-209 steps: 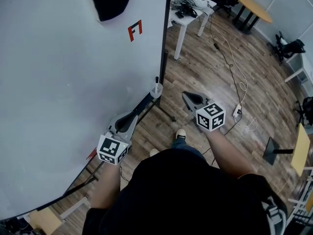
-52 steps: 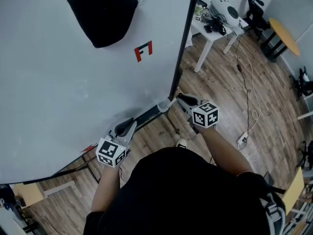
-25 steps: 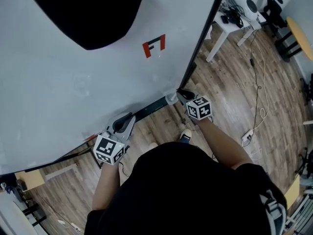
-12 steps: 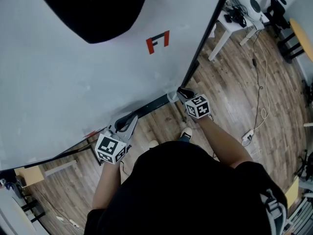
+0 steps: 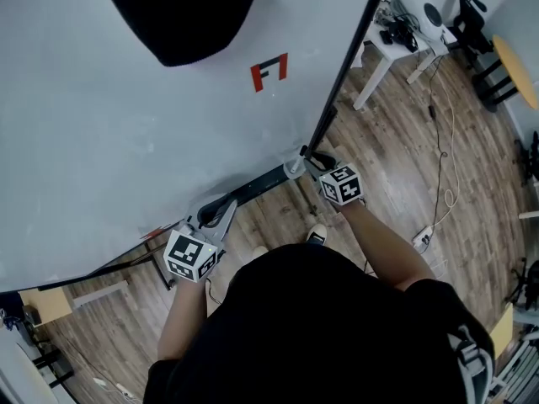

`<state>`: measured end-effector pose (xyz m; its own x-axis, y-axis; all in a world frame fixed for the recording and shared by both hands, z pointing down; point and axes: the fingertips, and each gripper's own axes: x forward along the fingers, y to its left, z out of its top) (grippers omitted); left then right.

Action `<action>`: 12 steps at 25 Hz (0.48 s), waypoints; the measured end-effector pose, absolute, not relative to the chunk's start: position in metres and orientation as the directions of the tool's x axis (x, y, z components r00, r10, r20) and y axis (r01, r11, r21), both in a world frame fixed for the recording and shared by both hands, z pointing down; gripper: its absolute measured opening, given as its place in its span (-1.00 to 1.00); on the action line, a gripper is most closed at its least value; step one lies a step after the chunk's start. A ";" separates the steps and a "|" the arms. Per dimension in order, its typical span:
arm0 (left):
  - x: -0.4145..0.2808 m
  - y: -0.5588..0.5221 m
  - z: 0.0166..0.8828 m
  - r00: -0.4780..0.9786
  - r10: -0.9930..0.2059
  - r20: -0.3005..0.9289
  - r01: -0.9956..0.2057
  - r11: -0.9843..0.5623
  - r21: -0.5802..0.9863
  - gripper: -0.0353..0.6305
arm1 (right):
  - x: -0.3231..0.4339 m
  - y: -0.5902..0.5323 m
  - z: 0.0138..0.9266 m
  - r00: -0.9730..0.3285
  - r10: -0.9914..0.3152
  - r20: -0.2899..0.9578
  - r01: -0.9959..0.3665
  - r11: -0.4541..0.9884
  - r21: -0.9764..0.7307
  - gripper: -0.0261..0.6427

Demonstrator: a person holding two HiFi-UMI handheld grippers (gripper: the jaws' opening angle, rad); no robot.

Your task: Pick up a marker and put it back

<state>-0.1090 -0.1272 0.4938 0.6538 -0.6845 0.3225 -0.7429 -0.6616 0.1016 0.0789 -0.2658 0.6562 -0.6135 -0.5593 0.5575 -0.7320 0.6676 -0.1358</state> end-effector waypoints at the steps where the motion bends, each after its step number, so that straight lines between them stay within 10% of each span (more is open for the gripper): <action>1: -0.108 -0.127 0.493 0.656 -0.683 0.320 -0.741 -0.664 0.101 -0.73 | 0.082 -0.265 0.653 -0.610 -0.565 0.556 -0.736 0.664 -0.133 -0.58; 12: -0.094 -0.129 0.491 0.690 -0.658 0.301 -0.709 -0.699 0.097 -0.73 | 0.111 -0.246 0.619 -0.608 -0.617 0.500 -0.763 0.628 -0.152 -0.58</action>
